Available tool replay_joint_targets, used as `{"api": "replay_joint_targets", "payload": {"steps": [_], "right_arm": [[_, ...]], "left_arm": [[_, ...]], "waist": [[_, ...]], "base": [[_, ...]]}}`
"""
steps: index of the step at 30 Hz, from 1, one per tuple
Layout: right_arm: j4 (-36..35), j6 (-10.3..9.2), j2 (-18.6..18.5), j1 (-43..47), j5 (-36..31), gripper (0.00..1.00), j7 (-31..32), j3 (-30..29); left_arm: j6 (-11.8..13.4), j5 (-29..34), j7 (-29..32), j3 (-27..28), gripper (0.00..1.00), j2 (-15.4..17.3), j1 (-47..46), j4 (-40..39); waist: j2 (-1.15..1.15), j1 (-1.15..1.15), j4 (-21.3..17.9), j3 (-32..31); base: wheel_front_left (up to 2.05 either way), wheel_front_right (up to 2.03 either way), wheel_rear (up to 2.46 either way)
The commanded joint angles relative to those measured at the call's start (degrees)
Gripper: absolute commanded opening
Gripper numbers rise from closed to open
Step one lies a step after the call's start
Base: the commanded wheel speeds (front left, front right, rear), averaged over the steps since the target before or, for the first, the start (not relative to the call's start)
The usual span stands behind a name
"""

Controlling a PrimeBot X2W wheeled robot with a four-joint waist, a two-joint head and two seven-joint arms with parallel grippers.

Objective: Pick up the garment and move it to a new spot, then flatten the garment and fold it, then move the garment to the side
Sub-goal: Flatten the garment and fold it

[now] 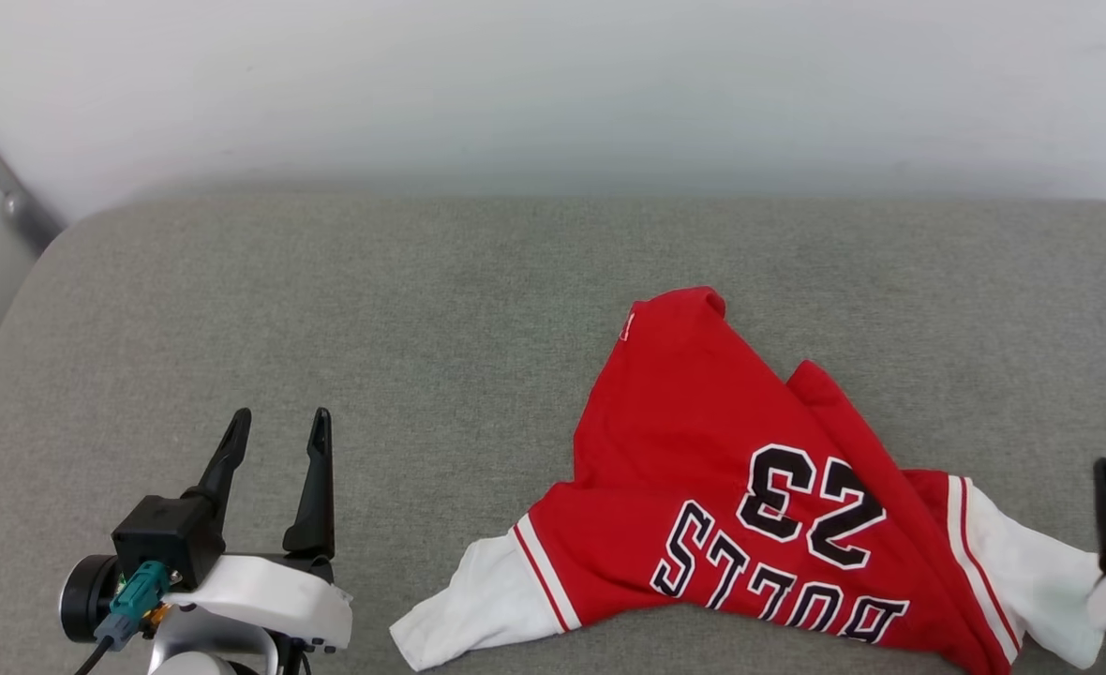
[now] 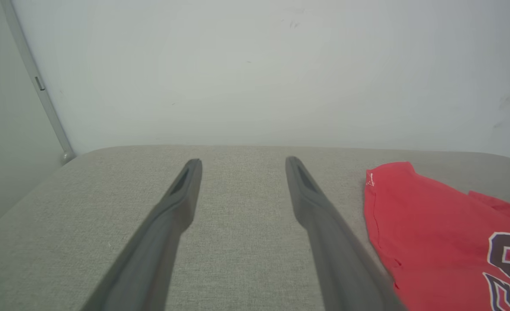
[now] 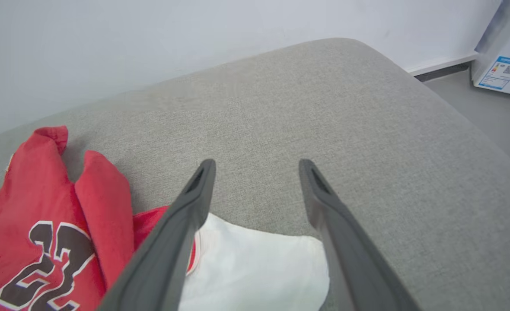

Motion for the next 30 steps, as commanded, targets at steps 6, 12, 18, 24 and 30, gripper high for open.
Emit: {"api": "replay_joint_targets", "payload": {"steps": [6, 12, 18, 24, 30], "right_arm": [[-4.5, -0.03, -2.47, -1.93, 2.85, 1.0, 12.6, 9.35], [-7.01, -0.03, -5.24, -5.47, 5.16, 1.0, 27.78, 18.87], [-6.16, -0.03, -7.76, -9.28, 6.64, 1.0, 35.86, 26.54], [-1.57, -0.02, -8.41, -11.31, 6.65, 1.0, 38.79, 28.87], [-0.07, -0.02, -8.92, -13.31, 7.89, 0.0, 38.2, 30.1]], "left_arm": [[0.2, -0.21, 0.57, -0.53, 1.0, 0.32, 0.7, -0.73], [-0.18, 0.3, 0.74, -1.38, 1.0, -0.25, -0.84, -1.3], [-1.19, 0.81, 0.35, -2.17, 1.0, -1.36, -3.38, -0.85], [-2.29, 1.14, -0.32, -2.53, 1.0, -2.75, -5.41, 0.38], [-2.86, 1.17, -0.84, -1.96, 1.0, -3.55, -5.79, 1.43]], "waist": [[0.0, 0.0, -0.34, -1.0], [0.0, 0.0, 1.6, 0.85], [0.0, 0.0, 4.28, 3.68], [0.0, 0.0, 6.17, 6.45], [0.0, 0.0, 6.1, 7.56]], "base": [[0.0, 0.0, 0.0], [0.0, 0.0, 0.0], [0.0, 0.0, 0.0], [0.0, 0.0, 0.0], [0.0, 0.0, 0.0]]}}
